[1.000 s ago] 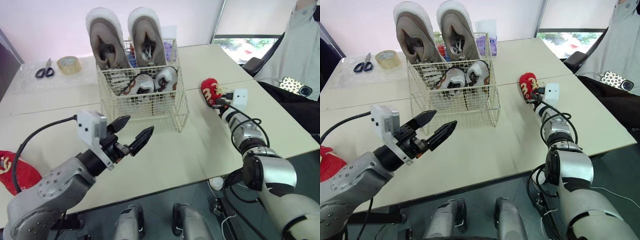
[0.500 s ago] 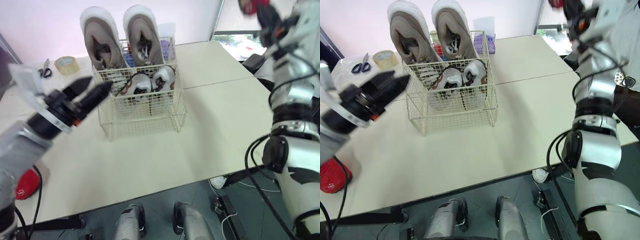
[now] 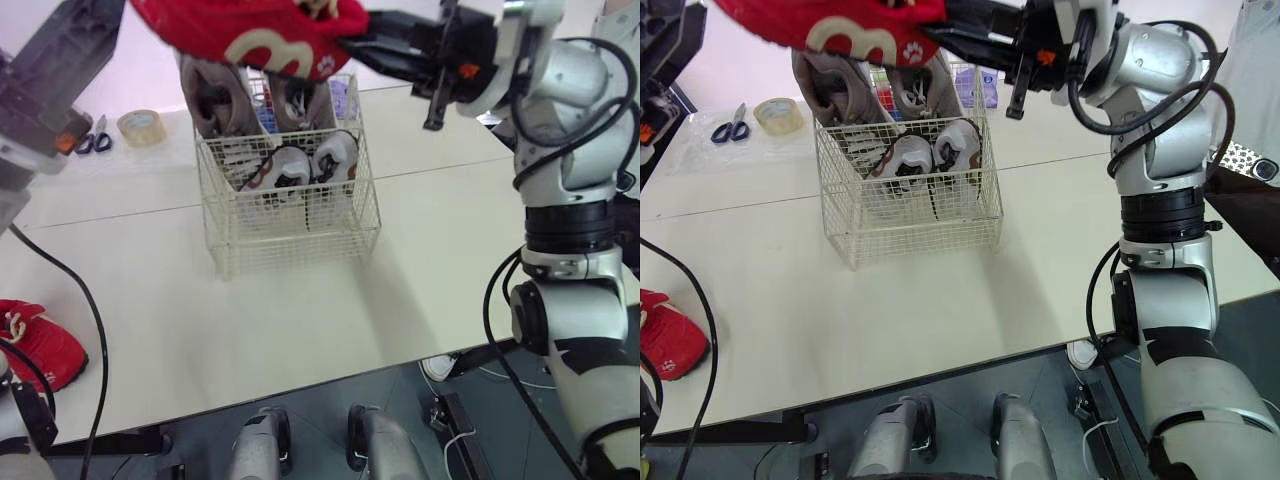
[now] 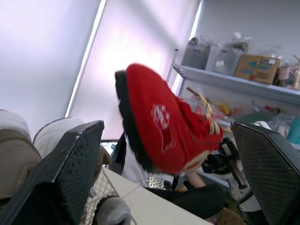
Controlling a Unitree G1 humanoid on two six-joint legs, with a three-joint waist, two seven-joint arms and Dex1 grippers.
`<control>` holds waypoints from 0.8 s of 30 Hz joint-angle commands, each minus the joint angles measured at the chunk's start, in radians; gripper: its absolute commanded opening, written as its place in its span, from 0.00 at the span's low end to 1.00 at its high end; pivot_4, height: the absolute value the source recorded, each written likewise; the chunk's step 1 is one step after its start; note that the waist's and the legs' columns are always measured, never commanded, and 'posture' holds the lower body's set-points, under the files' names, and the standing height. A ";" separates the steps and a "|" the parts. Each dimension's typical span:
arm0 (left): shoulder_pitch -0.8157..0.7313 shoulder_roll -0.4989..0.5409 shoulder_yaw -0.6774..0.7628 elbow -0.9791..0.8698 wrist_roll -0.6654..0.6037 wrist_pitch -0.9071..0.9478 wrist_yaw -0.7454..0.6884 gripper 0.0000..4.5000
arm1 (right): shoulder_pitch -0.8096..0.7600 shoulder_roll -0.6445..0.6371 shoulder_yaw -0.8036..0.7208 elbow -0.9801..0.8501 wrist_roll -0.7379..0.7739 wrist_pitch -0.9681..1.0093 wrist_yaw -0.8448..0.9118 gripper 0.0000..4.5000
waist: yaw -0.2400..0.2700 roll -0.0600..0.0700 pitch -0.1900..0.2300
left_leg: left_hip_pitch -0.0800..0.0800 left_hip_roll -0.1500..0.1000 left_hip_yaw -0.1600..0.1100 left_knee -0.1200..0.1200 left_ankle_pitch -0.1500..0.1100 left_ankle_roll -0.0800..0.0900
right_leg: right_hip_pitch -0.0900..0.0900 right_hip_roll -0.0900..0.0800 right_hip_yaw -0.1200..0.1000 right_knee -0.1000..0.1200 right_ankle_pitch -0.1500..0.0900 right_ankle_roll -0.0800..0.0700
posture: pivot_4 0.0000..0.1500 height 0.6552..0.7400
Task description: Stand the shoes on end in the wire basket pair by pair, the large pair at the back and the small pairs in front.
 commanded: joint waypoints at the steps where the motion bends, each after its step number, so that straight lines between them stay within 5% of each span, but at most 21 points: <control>1: -0.034 0.011 -0.001 -0.009 -0.011 0.009 -0.005 1.00 | -0.001 0.009 0.008 -0.042 -0.004 -0.042 0.044 0.07 | -0.001 0.000 0.000 | 0.000 0.000 0.000 0.000 0.000 0.000 | 0.000 0.000 0.000 0.000 0.000 0.000 | 1.00 1.00; 6: -0.013 0.028 -0.049 -0.029 0.055 0.064 -0.067 1.00 | 0.012 0.021 0.026 -0.060 -0.006 -0.061 0.082 0.07 | -0.001 0.000 0.000 | 0.000 0.000 0.000 0.000 0.000 0.000 | -0.001 0.000 0.000 0.001 0.000 0.000 | 1.00 1.00; 13: 0.019 0.000 -0.031 -0.042 0.039 0.072 -0.078 0.23 | 0.017 0.022 0.020 -0.073 -0.012 -0.058 0.073 0.06 | -0.002 0.000 0.000 | 0.000 0.000 0.000 -0.001 0.000 -0.001 | -0.001 0.000 0.000 0.001 0.002 -0.003 | 1.00 1.00; 15: 0.016 -0.014 -0.024 -0.033 0.026 0.062 -0.060 0.08 | 0.022 0.020 0.018 -0.078 -0.013 -0.052 0.068 0.06 | -0.002 0.000 0.000 | 0.000 0.000 0.000 -0.001 0.000 -0.001 | -0.001 0.000 0.000 0.001 0.002 -0.003 | 1.00 1.00; 17: 0.003 -0.039 -0.016 -0.020 0.010 0.042 -0.030 0.05 | 0.029 0.020 0.013 -0.079 -0.015 -0.041 0.054 0.06 | 0.000 0.000 0.000 | 0.000 0.000 0.000 -0.001 0.000 -0.001 | -0.001 0.000 0.000 0.001 0.001 -0.002 | 1.00 1.00; 20: -0.015 -0.108 0.013 -0.023 -0.026 -0.019 0.052 0.05 | 0.074 0.026 -0.034 -0.092 0.058 0.096 -0.025 0.29 | 0.001 -0.001 0.000 | 0.000 0.000 0.000 0.000 0.000 -0.001 | 0.000 0.000 0.000 0.001 0.002 -0.003 | 1.00 1.00; 24: -0.015 -0.223 0.032 -0.076 -0.035 -0.122 0.160 0.05 | 0.154 0.080 -0.159 -0.144 0.269 0.361 -0.221 0.73 | 0.000 -0.003 -0.002 | 0.000 0.000 -0.001 0.000 0.000 -0.001 | 0.000 0.000 0.000 0.001 0.003 -0.004 | 1.00 1.00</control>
